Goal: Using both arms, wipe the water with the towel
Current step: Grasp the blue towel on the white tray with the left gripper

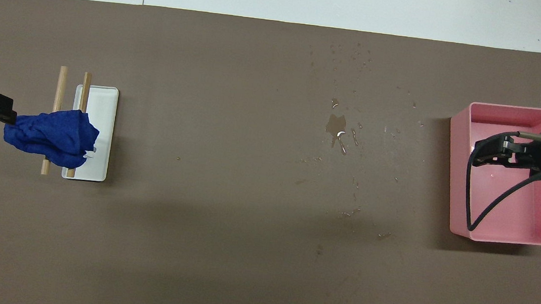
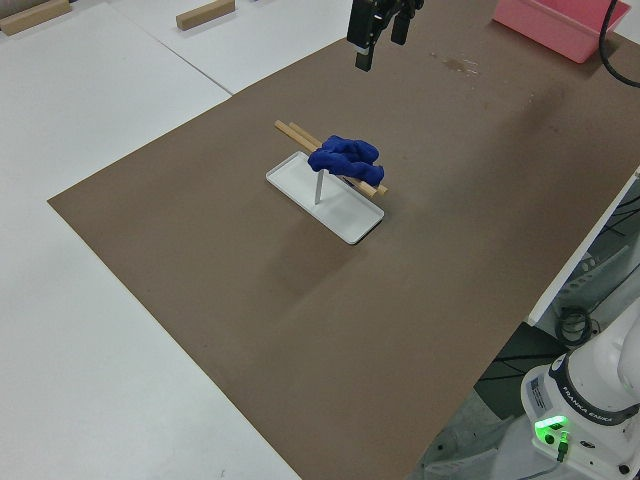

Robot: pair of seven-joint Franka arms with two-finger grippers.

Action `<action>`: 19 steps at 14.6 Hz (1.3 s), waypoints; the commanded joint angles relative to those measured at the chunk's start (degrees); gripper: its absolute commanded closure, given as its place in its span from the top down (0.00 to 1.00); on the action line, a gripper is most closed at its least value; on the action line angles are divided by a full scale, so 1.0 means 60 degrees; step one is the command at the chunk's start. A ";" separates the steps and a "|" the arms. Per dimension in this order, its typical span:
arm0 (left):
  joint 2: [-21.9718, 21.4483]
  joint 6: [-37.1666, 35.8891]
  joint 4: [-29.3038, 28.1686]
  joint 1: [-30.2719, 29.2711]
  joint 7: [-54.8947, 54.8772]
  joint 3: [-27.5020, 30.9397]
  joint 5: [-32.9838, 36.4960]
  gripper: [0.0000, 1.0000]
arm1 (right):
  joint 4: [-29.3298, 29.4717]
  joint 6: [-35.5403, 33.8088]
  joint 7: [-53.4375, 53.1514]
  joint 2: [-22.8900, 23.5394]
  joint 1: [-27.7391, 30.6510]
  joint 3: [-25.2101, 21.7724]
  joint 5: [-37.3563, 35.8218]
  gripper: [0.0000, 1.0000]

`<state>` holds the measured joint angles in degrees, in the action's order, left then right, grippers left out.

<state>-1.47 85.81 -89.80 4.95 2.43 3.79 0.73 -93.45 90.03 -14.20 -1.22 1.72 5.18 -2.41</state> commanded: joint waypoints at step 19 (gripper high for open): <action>-0.0793 0.1803 -0.1769 0.0010 0.1058 0.0115 0.0010 1.00 | 0.0106 -0.0166 0.0184 0.0042 0.0167 0.0088 0.0138 1.00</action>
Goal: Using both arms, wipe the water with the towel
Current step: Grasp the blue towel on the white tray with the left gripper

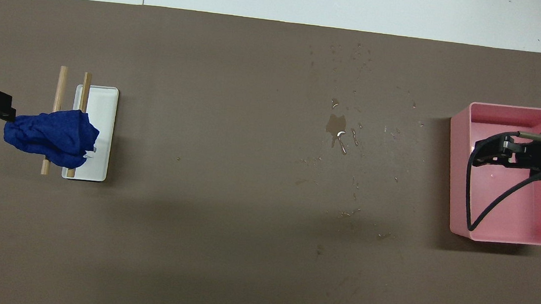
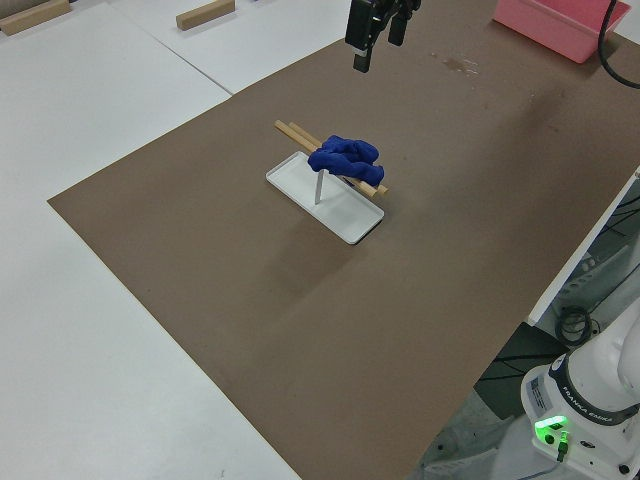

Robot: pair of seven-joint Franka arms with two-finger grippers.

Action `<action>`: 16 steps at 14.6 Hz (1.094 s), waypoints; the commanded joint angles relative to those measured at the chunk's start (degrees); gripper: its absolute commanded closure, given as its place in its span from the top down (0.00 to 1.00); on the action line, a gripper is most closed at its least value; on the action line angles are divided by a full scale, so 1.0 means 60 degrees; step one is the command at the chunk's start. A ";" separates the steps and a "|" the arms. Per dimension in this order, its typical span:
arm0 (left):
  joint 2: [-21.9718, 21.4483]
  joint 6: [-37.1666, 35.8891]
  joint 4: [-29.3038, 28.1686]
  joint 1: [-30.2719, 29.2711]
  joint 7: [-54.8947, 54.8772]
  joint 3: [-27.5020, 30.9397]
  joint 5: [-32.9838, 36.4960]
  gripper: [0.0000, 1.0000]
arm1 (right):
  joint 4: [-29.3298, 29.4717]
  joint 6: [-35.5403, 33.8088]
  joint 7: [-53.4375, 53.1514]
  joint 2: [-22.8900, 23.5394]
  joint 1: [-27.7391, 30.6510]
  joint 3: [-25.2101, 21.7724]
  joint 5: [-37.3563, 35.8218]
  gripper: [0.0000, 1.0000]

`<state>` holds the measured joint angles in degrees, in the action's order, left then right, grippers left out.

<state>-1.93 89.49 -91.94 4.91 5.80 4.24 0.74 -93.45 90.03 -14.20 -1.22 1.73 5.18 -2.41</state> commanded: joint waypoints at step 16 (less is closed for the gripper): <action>-0.0880 0.5532 -0.5137 -0.0628 -0.0674 0.0040 0.0566 1.00 | -0.0069 -0.0151 0.0111 -0.0031 0.0137 0.0088 0.0138 1.00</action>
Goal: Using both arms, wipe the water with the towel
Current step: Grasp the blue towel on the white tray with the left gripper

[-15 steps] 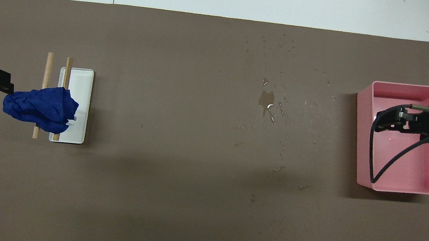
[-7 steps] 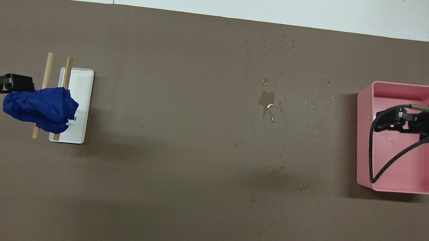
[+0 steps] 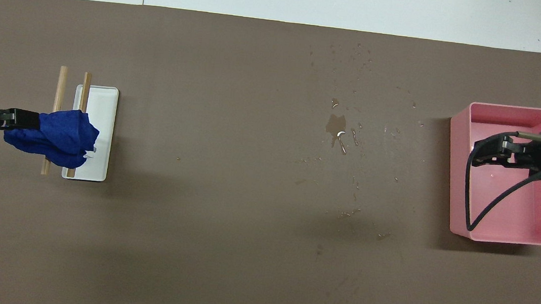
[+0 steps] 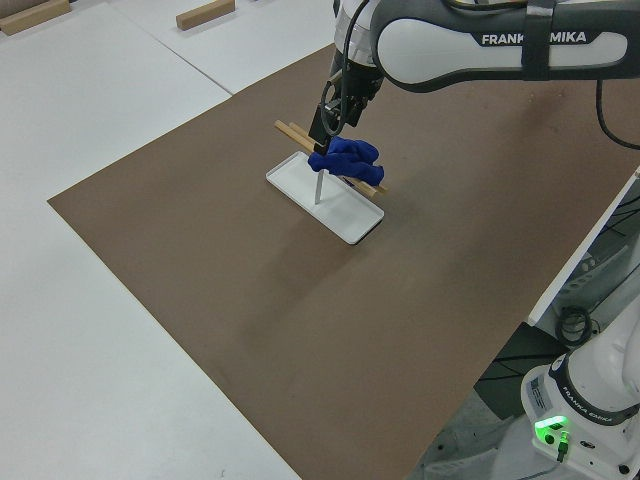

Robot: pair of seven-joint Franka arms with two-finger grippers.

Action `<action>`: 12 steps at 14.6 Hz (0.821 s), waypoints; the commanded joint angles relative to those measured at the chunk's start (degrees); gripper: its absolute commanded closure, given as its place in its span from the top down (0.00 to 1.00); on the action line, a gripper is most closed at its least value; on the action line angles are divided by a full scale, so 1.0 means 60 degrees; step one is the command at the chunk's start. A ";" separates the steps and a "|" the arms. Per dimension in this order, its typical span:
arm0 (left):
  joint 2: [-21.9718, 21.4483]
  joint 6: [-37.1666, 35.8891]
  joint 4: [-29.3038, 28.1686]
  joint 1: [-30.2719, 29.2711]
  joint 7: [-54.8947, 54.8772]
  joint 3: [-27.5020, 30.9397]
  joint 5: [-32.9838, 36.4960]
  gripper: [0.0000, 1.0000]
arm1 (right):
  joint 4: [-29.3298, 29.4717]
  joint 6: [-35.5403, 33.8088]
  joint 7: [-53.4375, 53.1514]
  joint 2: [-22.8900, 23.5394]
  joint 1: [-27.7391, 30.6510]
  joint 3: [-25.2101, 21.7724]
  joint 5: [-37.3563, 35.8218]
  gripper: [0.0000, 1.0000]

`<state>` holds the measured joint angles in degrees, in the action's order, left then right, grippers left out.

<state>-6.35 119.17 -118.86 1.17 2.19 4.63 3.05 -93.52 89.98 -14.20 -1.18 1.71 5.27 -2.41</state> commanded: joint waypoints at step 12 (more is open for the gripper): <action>-0.0085 0.0763 -0.0977 0.0113 0.0131 -0.0039 0.0180 0.60 | -0.0190 -0.0084 0.0125 -0.0082 0.0154 0.0074 0.0152 1.00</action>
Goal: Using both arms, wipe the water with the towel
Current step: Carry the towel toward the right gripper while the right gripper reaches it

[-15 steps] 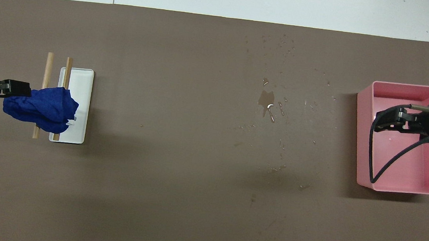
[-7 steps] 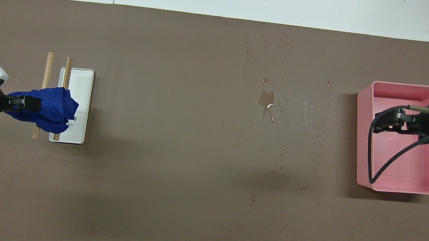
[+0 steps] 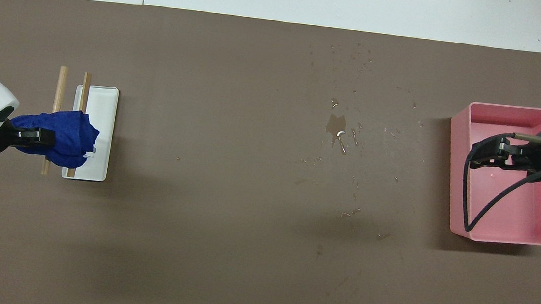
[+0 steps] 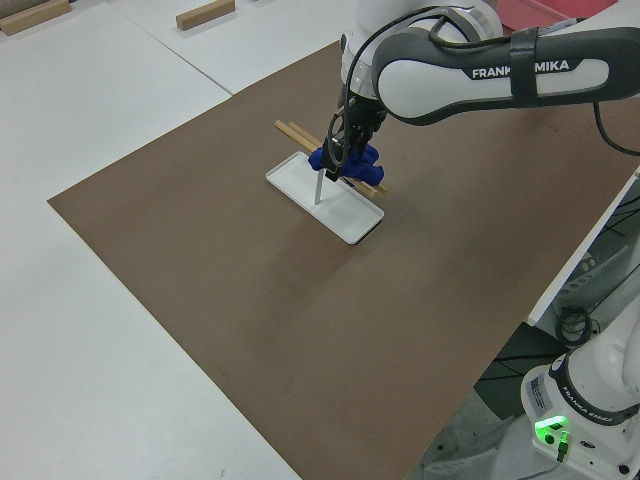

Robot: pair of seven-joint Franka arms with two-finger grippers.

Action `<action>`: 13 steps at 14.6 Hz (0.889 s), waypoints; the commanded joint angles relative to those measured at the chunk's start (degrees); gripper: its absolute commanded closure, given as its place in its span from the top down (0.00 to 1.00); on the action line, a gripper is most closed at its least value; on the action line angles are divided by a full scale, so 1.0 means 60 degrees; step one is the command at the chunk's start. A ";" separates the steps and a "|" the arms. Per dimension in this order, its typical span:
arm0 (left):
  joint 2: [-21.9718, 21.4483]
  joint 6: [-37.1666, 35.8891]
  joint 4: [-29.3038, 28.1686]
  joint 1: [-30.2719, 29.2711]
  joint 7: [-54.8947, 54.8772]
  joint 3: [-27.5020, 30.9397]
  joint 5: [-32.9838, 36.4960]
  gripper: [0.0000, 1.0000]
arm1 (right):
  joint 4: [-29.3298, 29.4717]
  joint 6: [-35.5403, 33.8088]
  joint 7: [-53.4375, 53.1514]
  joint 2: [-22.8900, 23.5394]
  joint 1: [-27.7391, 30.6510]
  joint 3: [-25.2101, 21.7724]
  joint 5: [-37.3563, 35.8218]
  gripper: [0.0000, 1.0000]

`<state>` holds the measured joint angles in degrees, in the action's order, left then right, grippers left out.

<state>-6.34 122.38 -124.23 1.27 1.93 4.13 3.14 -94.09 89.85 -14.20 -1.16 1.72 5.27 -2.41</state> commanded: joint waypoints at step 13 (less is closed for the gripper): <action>0.0397 -0.2213 0.2464 0.0768 0.3484 -0.0015 -0.0874 0.16 | -0.0066 0.0508 -0.0094 -0.0027 0.0095 0.0074 0.0152 0.99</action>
<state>-4.48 114.97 -114.63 4.07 19.05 3.60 -0.64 -94.15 91.87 -14.22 -1.15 1.77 5.26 -2.41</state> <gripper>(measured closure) 0.828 0.000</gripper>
